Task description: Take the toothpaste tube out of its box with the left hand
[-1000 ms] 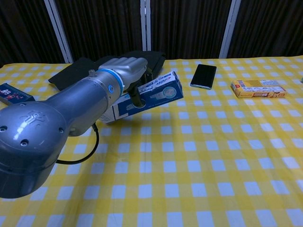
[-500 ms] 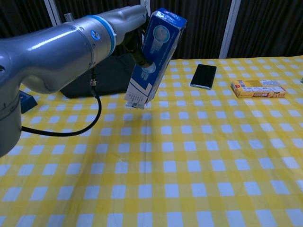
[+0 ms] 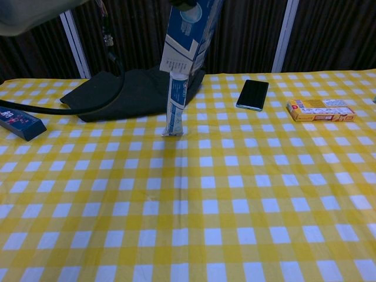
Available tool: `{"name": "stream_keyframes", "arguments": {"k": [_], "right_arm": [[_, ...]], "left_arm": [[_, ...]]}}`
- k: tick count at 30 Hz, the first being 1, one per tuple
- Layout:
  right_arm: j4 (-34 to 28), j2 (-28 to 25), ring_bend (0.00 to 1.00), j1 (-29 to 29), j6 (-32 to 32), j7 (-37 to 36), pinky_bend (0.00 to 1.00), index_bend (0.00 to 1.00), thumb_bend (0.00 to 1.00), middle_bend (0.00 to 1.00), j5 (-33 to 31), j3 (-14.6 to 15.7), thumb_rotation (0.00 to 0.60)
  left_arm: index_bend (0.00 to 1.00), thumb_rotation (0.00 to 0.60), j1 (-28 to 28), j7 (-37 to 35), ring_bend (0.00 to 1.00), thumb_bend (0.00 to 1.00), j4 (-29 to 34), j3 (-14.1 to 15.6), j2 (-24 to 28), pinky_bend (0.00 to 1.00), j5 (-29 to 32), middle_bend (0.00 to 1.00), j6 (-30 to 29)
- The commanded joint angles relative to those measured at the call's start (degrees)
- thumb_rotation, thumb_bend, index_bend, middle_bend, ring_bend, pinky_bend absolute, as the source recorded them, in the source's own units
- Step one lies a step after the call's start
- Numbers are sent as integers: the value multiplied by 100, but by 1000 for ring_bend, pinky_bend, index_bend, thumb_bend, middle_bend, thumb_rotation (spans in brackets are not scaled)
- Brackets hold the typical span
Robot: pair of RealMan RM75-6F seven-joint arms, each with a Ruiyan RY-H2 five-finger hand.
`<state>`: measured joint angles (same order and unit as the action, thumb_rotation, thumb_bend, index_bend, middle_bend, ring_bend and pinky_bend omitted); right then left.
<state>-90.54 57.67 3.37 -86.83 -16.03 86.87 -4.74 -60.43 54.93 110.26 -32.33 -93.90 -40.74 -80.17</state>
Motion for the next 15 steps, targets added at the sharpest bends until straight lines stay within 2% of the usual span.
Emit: {"name": "stream_keyframes", "arguments": {"k": [1,9,15], "right_arm": [[-8,5,0,2,3,19,0,0,13,0,8,6,600],[-31,21,0,6,7,102,0,0,14,0,40,25,600],[-69,28,0,1,-9,188,0,0,13,0,86,48,600]], "left_arm": [[498,600,-11,-38,315,486,289,-160,220,395,-44,298,-100],[498,600,40,-56,315,487,907,-391,708,395,-137,298,-296],[498,600,178,-5,315,486,1244,-137,1109,395,-86,298,-347]]}}
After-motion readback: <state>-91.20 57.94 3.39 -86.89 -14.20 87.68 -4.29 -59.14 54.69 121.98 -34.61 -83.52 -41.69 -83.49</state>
